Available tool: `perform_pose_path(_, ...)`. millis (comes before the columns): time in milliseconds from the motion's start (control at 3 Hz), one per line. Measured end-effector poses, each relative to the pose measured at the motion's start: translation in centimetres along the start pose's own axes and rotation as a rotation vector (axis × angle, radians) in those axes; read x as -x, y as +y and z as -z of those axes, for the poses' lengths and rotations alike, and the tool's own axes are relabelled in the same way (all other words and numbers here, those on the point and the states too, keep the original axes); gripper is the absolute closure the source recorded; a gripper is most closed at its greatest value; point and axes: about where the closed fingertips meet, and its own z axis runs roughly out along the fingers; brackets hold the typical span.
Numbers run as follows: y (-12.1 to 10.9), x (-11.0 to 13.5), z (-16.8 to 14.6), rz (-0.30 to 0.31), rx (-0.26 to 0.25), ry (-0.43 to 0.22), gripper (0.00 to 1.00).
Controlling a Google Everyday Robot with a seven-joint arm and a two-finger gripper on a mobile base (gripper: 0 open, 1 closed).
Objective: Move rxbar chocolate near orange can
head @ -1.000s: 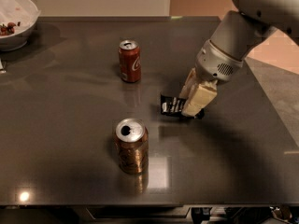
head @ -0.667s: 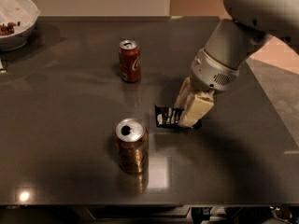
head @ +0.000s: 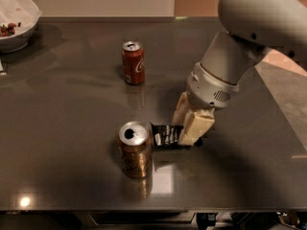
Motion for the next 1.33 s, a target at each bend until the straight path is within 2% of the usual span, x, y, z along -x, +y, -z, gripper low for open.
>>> perform_pose_path(333,0.45,0.33,-0.09,0.024,0.013,-0.012,0.36)
perform_pose_path(667,0.31,0.48,-0.08,0.025,0.004,-0.012,0.13)
perform_pose_path(1000,0.22,0.62,-0.07,0.027,-0.003,-0.013,0.0)
perform_pose_path(1333,0.22,0.63,-0.07,0.027,-0.003,-0.013,0.0)
